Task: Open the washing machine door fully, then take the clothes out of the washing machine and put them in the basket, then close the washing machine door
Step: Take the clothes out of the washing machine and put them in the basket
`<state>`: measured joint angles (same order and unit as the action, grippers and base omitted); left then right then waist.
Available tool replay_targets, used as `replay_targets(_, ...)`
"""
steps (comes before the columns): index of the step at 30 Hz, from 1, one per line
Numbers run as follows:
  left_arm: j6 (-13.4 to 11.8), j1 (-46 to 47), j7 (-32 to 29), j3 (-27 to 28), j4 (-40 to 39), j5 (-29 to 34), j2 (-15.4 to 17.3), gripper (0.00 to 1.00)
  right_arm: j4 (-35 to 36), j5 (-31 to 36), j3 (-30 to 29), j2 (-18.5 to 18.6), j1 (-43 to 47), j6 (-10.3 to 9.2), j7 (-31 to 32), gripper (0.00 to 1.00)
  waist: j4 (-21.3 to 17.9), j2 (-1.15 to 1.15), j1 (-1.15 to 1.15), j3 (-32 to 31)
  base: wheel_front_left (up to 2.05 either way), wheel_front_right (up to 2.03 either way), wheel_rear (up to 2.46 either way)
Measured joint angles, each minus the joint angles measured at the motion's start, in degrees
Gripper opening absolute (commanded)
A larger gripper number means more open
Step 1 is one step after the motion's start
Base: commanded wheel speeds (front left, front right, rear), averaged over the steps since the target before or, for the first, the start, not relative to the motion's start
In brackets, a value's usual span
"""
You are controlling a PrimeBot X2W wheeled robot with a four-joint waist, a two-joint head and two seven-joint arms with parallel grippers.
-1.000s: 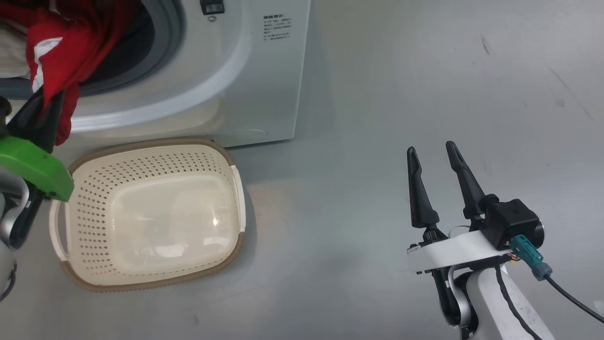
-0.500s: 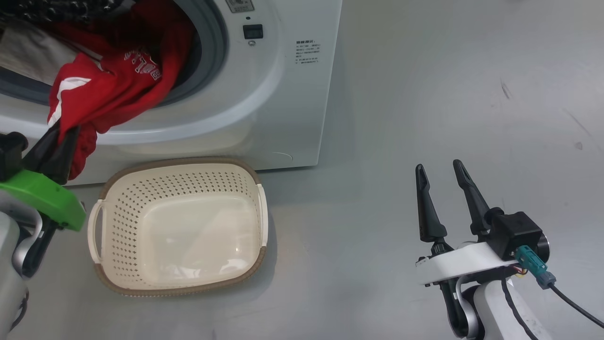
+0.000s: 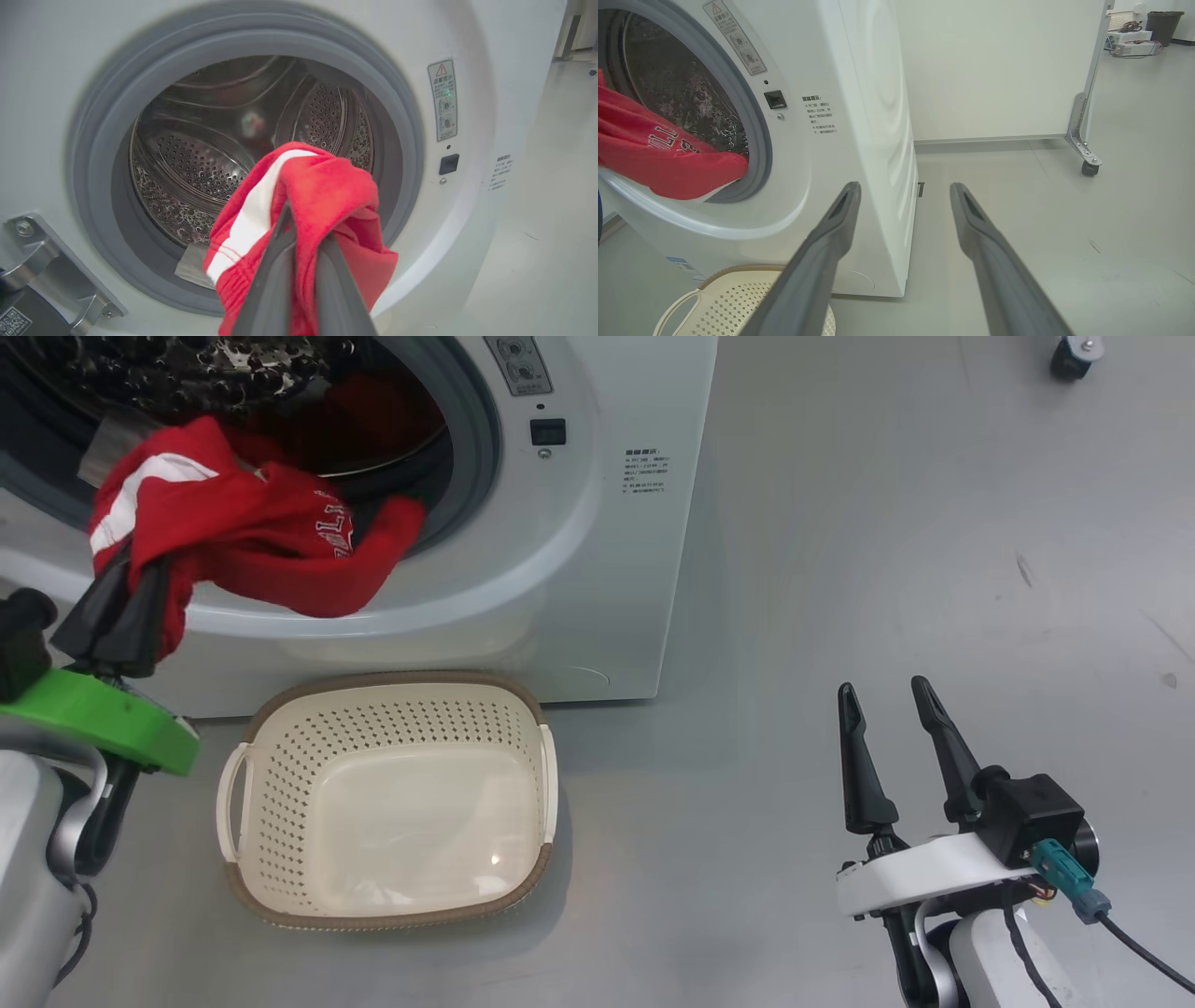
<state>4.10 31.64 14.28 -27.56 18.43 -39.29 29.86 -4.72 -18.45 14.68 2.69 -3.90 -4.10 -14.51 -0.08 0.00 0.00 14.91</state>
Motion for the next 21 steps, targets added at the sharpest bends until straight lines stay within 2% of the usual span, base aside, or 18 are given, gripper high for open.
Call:
replay_targets(8,-1.13,-4.49,0.16,2.26,-4.38,1.63,-0.51,0.0,-0.14,0.0,-0.04,-0.01,0.22,0.9,0.0,1.0,0.55,0.0,0.0,-0.89,0.0,0.0,0.0)
replay_targets(21,-1.22,-11.77,0.16,-0.48,-2.83,1.92,-0.12,0.0,-0.23,0.0,0.52,-0.02,0.33,1.52,0.0,1.0,-0.63,0.0,0.0,0.08,0.0,0.0,0.0)
